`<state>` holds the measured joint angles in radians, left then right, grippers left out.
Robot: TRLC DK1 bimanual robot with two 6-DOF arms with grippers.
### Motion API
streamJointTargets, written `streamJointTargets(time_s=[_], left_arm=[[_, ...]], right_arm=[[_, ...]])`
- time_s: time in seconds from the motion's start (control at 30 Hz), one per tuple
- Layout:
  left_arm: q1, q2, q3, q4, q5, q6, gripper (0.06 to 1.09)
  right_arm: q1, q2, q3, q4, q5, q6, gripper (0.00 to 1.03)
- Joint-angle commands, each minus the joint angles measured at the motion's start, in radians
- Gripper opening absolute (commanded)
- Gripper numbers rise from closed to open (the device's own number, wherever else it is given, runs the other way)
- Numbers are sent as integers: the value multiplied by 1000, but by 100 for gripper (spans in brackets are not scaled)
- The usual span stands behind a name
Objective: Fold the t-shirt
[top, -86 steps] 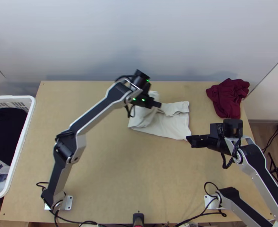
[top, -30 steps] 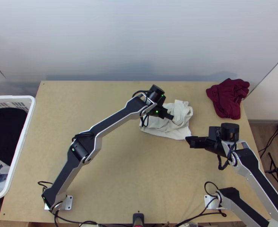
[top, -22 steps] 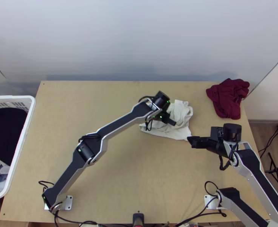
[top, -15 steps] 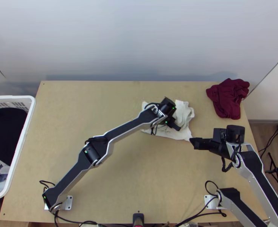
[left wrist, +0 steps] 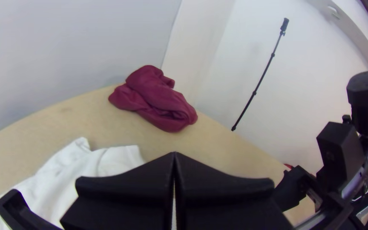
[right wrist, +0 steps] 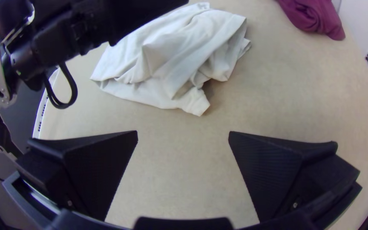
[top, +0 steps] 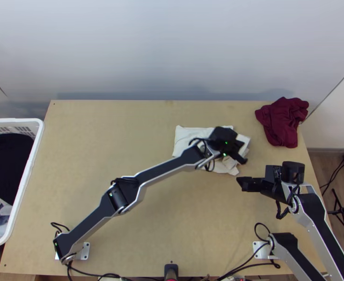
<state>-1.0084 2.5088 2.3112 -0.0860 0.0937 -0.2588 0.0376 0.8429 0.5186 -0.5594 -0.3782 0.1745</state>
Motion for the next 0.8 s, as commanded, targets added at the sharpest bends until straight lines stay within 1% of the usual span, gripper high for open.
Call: streamJointTargets(time_s=[0.0,0.07,0.13,0.17,0.2,0.27,0.3,0.43,0.53,0.6,0.73,0.77], left_arm=[[-42,53,-1,63,37,-25,9],[-25,45,-1,49,29,-30,9],[7,13,-3,-4,29,-43,11],[27,-10,-7,-44,29,-53,20],[47,-34,-12,-89,31,-57,37],[80,-97,-38,-173,29,-54,89],[96,-134,-62,-198,29,-34,104],[157,-258,-102,-284,29,33,104],[195,-324,-101,-354,28,67,104],[215,-370,-107,-405,26,78,104],[252,-466,-164,-440,12,90,104],[258,-487,-180,-440,-6,96,104]], right_arm=[[-21,-8,-9,-13,-4,-7,99],[-30,-7,-6,-16,-10,-9,99],[-51,4,-3,-14,-41,-9,99],[-70,21,-2,-11,-65,-7,99],[-88,47,0,-2,-91,-3,99],[-110,120,8,15,-143,6,99],[-111,154,14,23,-154,13,99],[-104,263,20,124,-197,77,99],[-74,340,41,199,-205,140,99],[-65,406,75,217,-205,149,99],[-62,527,135,288,-203,180,99],[-61,559,149,305,-203,187,99]])
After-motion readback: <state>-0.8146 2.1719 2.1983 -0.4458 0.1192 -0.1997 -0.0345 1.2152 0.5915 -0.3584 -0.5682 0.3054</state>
